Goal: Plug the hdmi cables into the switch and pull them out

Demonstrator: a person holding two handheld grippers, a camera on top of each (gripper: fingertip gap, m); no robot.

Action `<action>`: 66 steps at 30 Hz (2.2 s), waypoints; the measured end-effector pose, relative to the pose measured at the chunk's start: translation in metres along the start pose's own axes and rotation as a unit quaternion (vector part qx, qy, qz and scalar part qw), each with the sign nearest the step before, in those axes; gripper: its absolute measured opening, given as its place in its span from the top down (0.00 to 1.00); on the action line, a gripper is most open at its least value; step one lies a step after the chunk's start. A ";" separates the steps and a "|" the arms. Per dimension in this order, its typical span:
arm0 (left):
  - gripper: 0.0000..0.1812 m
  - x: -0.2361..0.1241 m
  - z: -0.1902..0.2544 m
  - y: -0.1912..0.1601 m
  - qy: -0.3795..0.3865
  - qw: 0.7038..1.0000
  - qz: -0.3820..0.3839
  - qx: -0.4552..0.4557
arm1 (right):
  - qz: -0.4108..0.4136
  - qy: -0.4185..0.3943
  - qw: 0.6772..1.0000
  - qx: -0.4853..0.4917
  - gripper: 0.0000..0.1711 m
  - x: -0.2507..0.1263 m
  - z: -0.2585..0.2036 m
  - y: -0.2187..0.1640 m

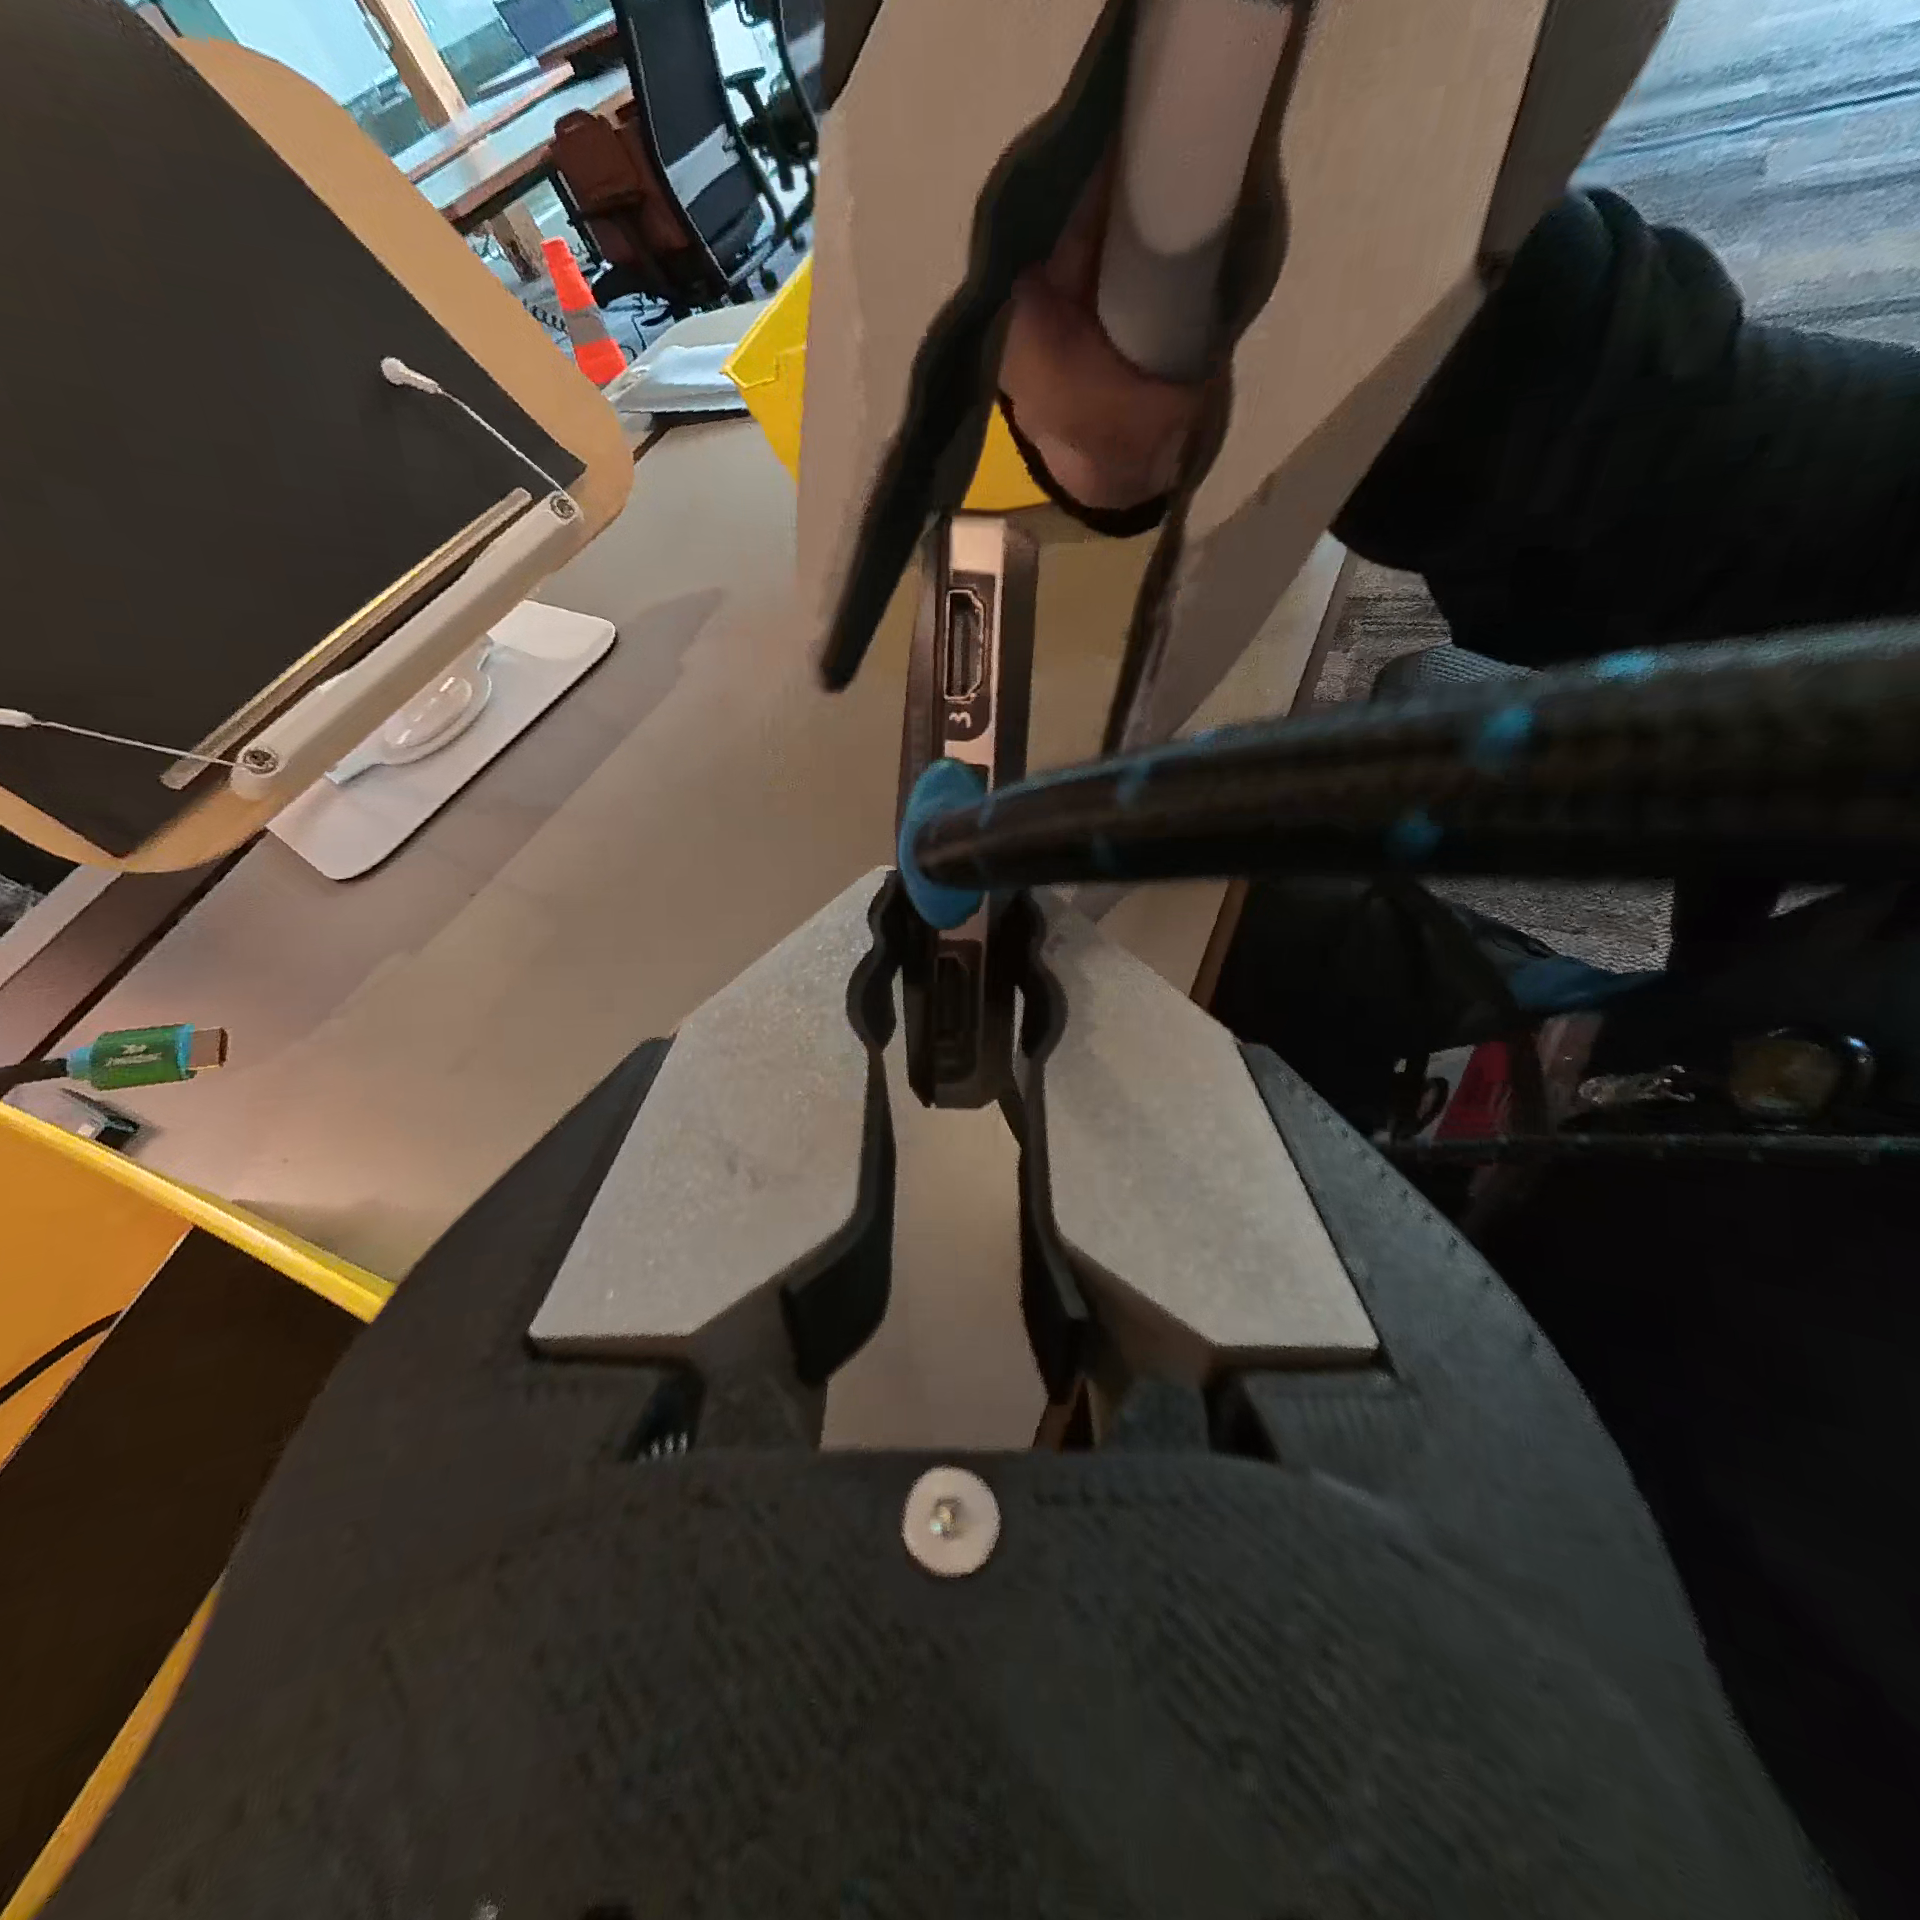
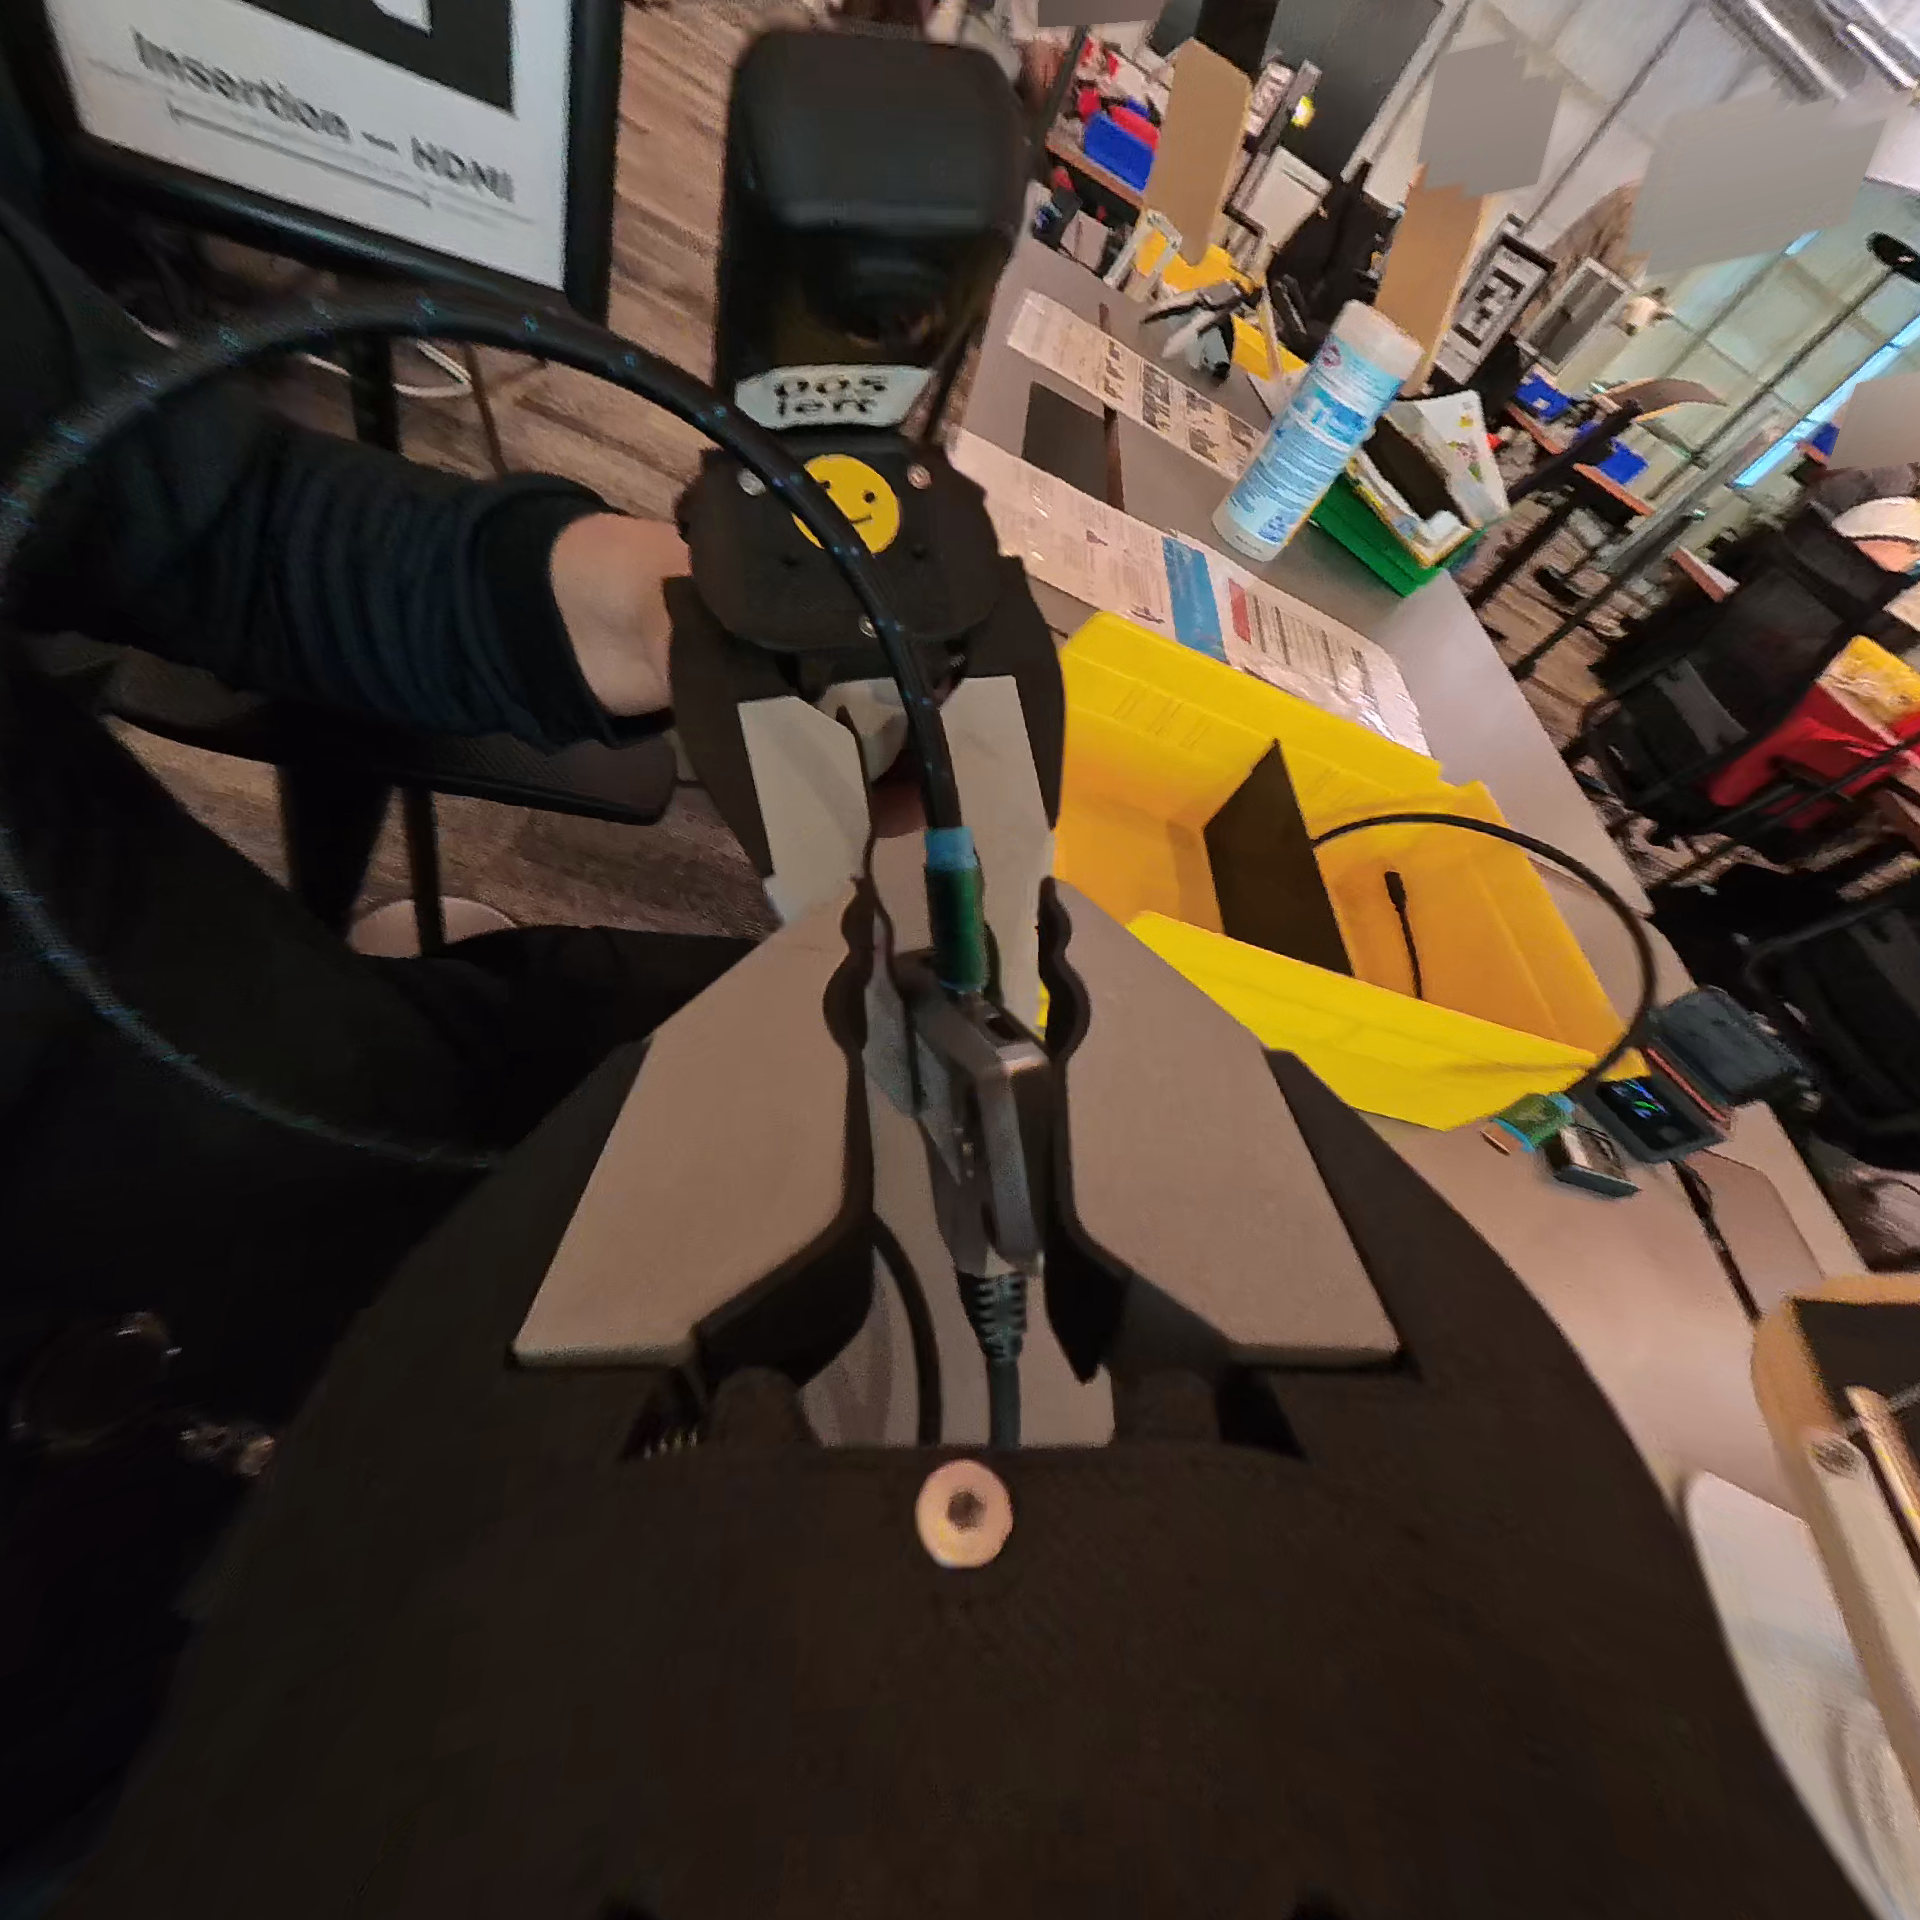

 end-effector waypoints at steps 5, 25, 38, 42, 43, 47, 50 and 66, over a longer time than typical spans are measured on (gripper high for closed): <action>0.89 0.001 0.000 -0.001 0.002 1.000 -0.006 0.000 | -0.028 0.005 1.000 -0.011 0.83 0.000 -0.001 -0.005; 0.87 -0.006 -0.003 0.010 -0.012 0.993 0.097 -0.063 | 0.007 -0.018 0.999 -0.039 0.95 0.012 0.001 -0.005; 0.89 0.002 0.004 0.008 -0.044 0.994 0.072 -0.065 | 0.004 0.047 0.998 0.036 0.95 0.014 0.001 -0.013; 0.89 0.004 0.007 0.007 -0.035 0.997 0.052 -0.049 | -0.035 0.031 0.999 0.020 0.93 0.013 -0.001 -0.012; 0.89 0.005 0.007 0.007 -0.029 0.998 0.047 -0.043 | -0.041 0.024 0.999 0.012 0.92 0.012 -0.002 -0.012; 0.89 0.006 0.008 0.008 -0.022 0.998 0.041 -0.037 | -0.055 0.011 0.998 0.006 0.90 0.011 -0.002 -0.010; 0.89 0.005 0.005 0.006 -0.022 0.998 0.036 -0.052 | -0.061 0.004 0.998 0.005 0.89 0.006 0.001 -0.011; 0.89 0.005 0.002 0.004 -0.003 0.998 0.035 -0.052 | -0.036 0.002 0.999 0.005 0.87 0.002 0.001 -0.006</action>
Point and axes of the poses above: each gripper's, where its closed fingertips meet, x out along the fingers, y out of its top, z = x × y across the jaws, the point moved 7 cm from there along -x, back along the fingers, and after that the axes turned 6 degrees about z, right-handed, at the moved point
